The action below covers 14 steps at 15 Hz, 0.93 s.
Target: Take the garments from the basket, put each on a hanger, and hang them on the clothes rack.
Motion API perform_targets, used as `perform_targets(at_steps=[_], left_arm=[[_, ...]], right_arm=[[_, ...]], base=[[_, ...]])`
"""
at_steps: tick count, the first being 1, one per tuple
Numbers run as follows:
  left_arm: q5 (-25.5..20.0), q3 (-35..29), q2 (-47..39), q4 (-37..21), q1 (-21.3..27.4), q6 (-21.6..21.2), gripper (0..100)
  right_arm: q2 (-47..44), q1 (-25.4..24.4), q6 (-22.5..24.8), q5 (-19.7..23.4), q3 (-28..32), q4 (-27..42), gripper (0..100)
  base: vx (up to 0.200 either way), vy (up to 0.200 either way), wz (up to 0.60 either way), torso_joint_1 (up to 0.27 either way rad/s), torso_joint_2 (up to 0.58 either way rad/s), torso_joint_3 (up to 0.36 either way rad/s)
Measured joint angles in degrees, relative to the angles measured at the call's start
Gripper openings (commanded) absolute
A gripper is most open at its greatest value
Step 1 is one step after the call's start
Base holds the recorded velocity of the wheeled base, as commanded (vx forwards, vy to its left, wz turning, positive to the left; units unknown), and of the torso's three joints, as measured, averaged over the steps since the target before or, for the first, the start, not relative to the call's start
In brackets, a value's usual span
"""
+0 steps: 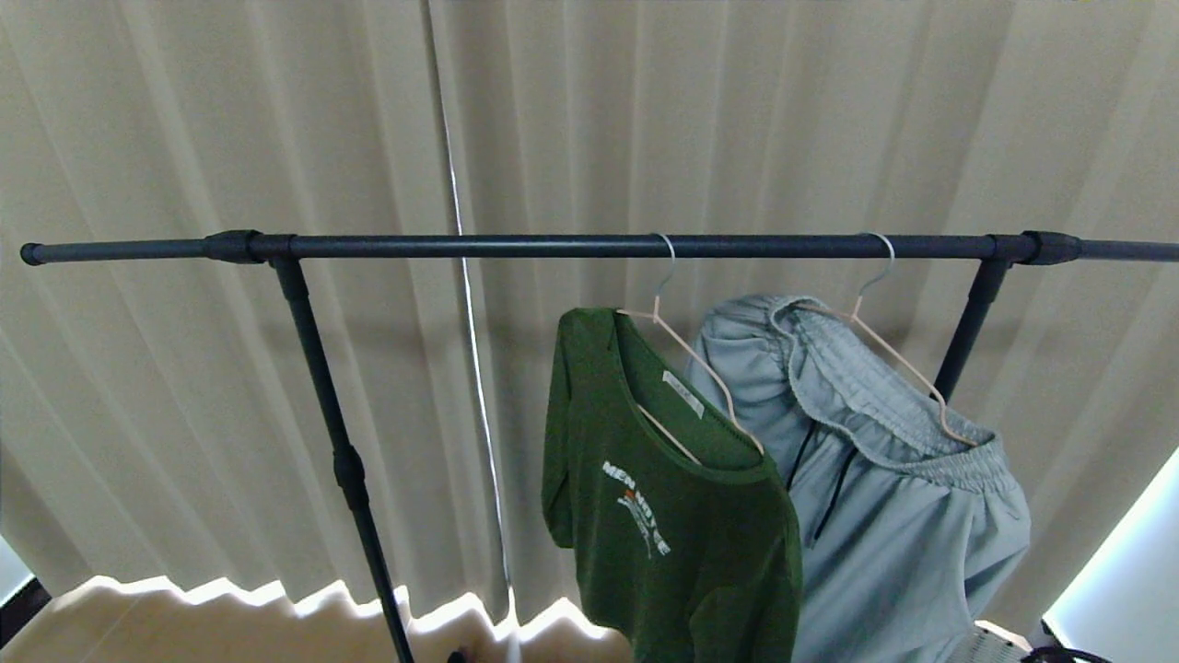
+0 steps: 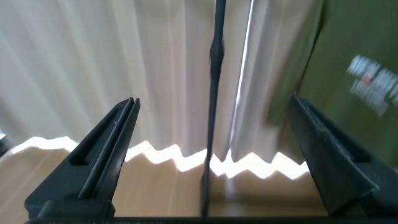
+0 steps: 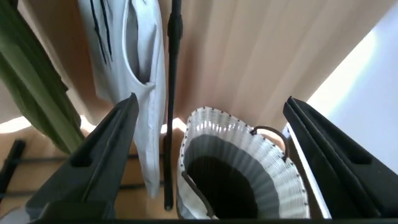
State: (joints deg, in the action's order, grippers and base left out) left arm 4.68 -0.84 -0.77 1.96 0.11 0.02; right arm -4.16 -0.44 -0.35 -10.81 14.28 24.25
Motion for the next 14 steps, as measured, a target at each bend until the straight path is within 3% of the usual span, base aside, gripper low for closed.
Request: perform_targets(at_steps=[3,5,6,8,11,14], left_arm=[[-0.99,0.68,0.48,0.24,-0.01,-2.16,100],[-8.07,0.77,0.52,0.79,0.0,-6.86,100],[-10.36,0.77,0.55,0.99,0.0,-6.89,100],[-11.19,0.82,0.56,1.01,0.07,-6.49,100],[-11.28,0.84,0.5,0.96,0.16,-6.51,100],[-11.37,0.84,0.5,0.85,0.16,-6.69,100]], right_arm=[[3.11,0.6,-1.41,-0.1,-1.6,-0.63,100],[3.78,0.66,-1.41,0.04,-2.05,-1.43,100],[3.94,0.66,-1.43,0.12,-2.46,-2.5,100],[4.06,0.68,-1.56,0.39,-4.3,-6.88,100],[4.06,0.68,-1.12,0.74,-10.92,-21.91,100],[4.06,0.71,-1.45,0.72,-13.01,-22.44,100]], base=[[0.0,0.0,0.0,0.0,0.0,0.0],[0.0,0.0,0.0,0.0,0.0,0.0],[0.0,0.0,0.0,0.0,0.0,0.0],[0.0,0.0,0.0,0.0,0.0,0.0],[0.0,0.0,0.0,0.0,0.0,0.0],[0.0,0.0,0.0,0.0,0.0,0.0]])
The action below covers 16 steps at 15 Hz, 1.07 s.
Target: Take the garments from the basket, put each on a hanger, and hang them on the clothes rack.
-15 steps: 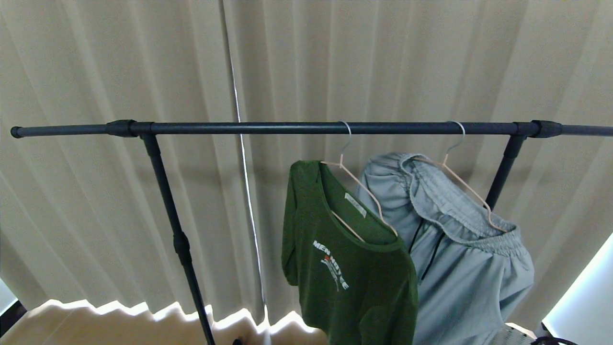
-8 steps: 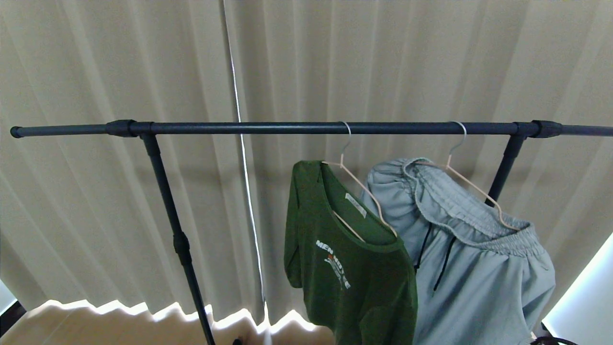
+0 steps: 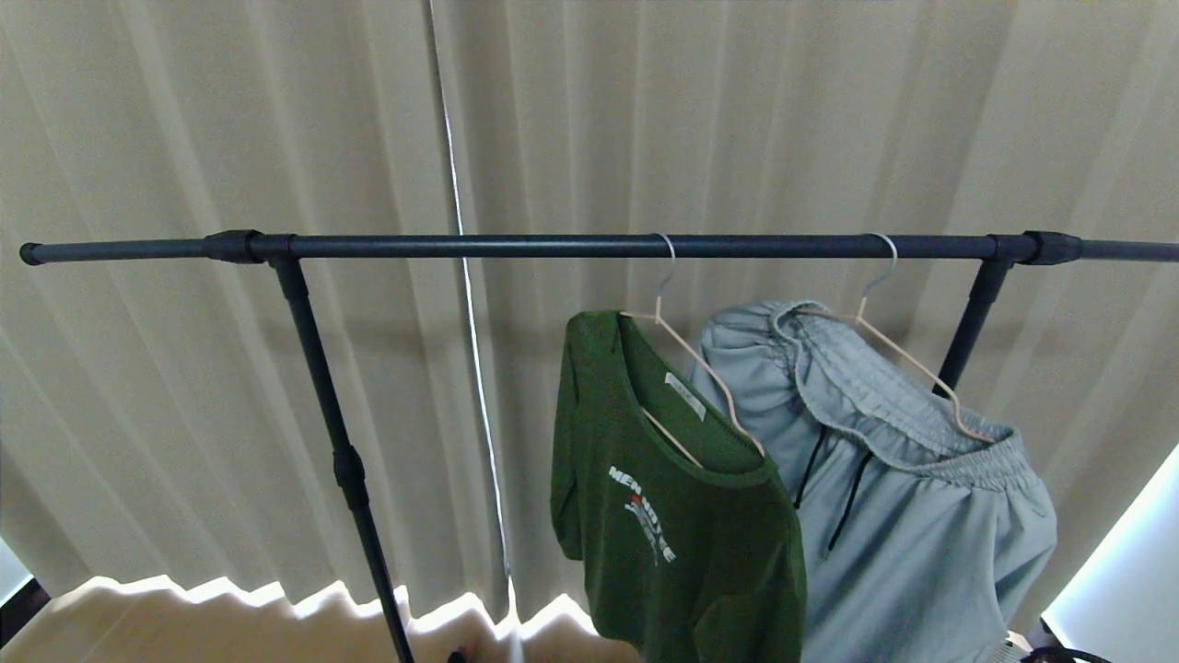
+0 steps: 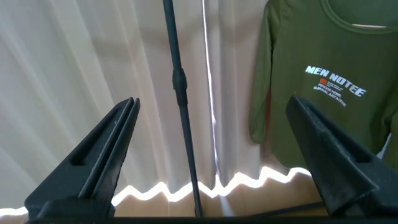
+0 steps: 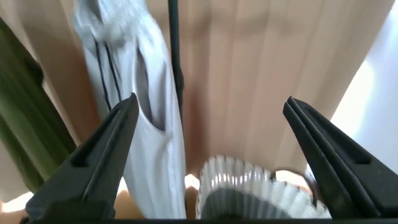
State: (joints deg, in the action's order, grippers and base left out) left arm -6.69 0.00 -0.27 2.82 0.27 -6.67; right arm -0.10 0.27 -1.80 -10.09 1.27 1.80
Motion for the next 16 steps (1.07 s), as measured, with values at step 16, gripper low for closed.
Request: perform_targets(at_steps=[16], left_arm=[[10.81,0.0,0.16,2.18,-0.11,5.44,100]], right_arm=[[0.02,0.0,-1.39,-0.11,-0.3,-0.09,100]], base=[[0.0,0.0,0.0,0.0,0.0,0.0]])
